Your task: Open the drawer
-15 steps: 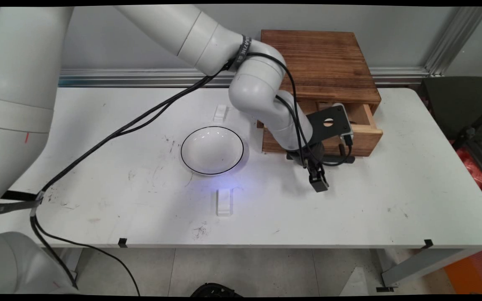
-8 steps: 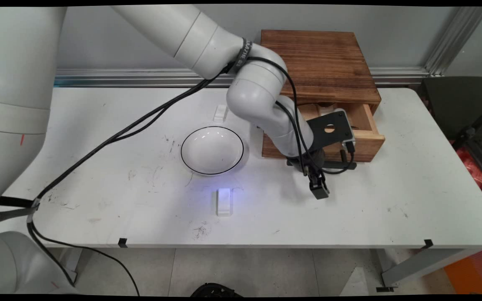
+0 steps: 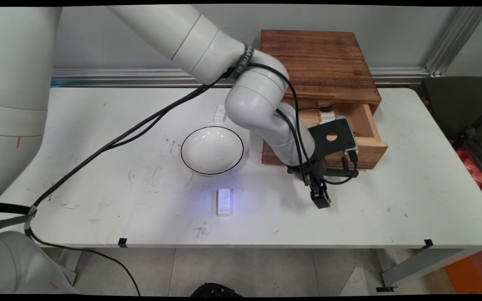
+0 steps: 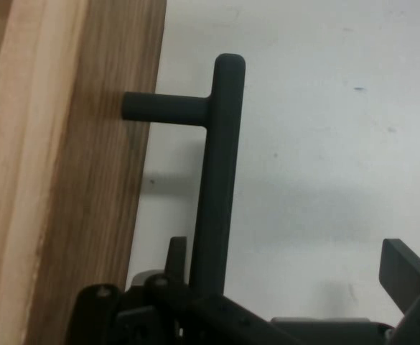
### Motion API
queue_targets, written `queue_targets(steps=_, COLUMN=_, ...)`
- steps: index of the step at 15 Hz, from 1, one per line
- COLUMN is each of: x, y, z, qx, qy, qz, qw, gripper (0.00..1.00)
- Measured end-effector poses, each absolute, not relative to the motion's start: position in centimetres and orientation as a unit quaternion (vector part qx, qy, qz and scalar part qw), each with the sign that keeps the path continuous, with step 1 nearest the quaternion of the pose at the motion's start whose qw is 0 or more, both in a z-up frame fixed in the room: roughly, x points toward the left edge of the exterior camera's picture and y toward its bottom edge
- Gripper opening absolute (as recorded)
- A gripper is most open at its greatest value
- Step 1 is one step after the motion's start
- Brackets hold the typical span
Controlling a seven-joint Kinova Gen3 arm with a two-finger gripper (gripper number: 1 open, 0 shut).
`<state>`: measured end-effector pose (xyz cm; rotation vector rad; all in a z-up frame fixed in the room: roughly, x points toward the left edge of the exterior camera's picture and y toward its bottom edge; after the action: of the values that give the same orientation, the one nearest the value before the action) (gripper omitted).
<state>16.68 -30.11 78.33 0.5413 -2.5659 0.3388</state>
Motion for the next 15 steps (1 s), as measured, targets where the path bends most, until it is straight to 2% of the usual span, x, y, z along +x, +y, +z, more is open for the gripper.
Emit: queue_targets(steps=15, x=15.7, y=-25.9, z=78.7, qx=0.195, qy=-0.945, qz=0.099, qw=0.242, gripper=1.00)
